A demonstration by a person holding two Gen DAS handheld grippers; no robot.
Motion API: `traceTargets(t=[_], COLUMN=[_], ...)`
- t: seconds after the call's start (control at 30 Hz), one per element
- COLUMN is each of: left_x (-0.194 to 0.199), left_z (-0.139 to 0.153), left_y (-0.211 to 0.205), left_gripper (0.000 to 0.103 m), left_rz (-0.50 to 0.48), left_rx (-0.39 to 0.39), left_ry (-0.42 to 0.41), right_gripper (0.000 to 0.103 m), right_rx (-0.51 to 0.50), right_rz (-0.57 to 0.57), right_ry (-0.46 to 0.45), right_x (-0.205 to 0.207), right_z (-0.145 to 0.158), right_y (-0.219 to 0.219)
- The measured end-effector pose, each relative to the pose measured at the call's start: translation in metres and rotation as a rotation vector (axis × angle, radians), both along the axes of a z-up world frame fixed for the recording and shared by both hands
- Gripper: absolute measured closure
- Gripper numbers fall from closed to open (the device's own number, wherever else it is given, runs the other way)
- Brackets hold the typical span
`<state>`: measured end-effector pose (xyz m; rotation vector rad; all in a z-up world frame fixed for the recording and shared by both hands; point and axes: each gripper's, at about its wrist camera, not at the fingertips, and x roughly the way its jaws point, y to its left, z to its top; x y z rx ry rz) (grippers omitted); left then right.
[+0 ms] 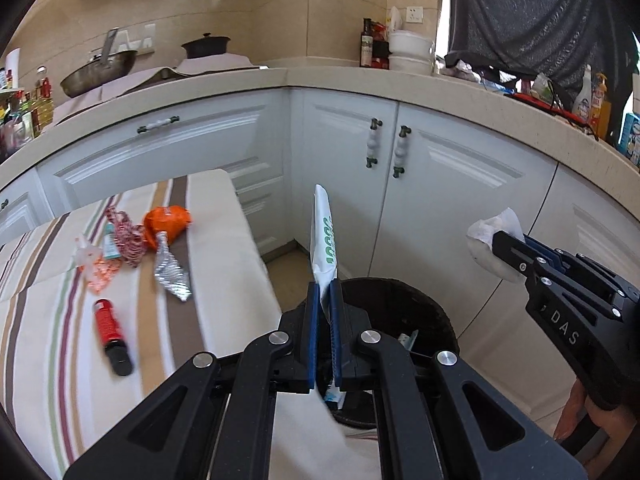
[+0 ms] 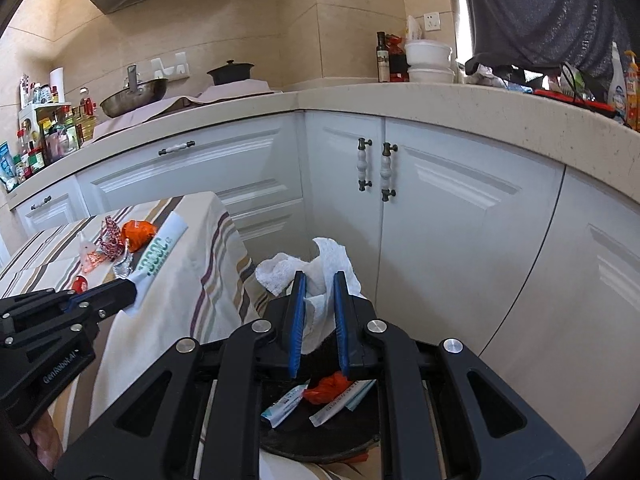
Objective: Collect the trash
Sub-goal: 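Carry the tissue and green-printed tube over the black bin and open both tools, then move both open tools back over the table toward the remaining items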
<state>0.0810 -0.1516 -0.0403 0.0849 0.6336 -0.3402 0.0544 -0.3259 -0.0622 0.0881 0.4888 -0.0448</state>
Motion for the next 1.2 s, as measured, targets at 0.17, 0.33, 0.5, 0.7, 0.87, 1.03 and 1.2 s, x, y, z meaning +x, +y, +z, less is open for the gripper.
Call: traceTargets(t=[0.17,0.33,0.5,0.7,0.87,1.03,1.2], left_x=[0.009,0.017,0.031,0.030,0.026,0.021,0.015], left_z=[-0.011,-0.020,-0.027,-0.026,-0.014,0.000,0.012], left_y=[-0.017,-0.028,-0.034,-0.033,-0.022,-0.004,0.022], left_gripper=[0.097,0.096,0.091,0.066,0.058,0.053,0.050], left_rz=[-0.010,-0.011,-0.022,-0.015,0.009,0.042,0.089], left_rx=[0.024,0.039,0.013,0.007,-0.009,-0.019,-0.024], left_ry=[0.028,0.056,0.141,0.140,0.102,0.055,0.007], right_gripper=[0.089,0.089,0.065,0.065,0.065,0.065,0.065], right_rx=[0.017,0.028,0.050,0.065,0.061,0.054,0.055], right_rz=[-0.007,-0.011,-0.029,-0.050,-0.054,-0.040,-0.002], right_ry=[0.025,0.043,0.059,0.084,0.077,0.053,0.031], right_x=[0.010,0.021,0.036,0.041,0.036,0.030,0.025], right_z=[-0.013,-0.024,-0.036,-0.043,-0.037,-0.024,-0.010], right_y=[-0.009,-0.015,-0.021,-0.029,-0.027,-0.018,0.000])
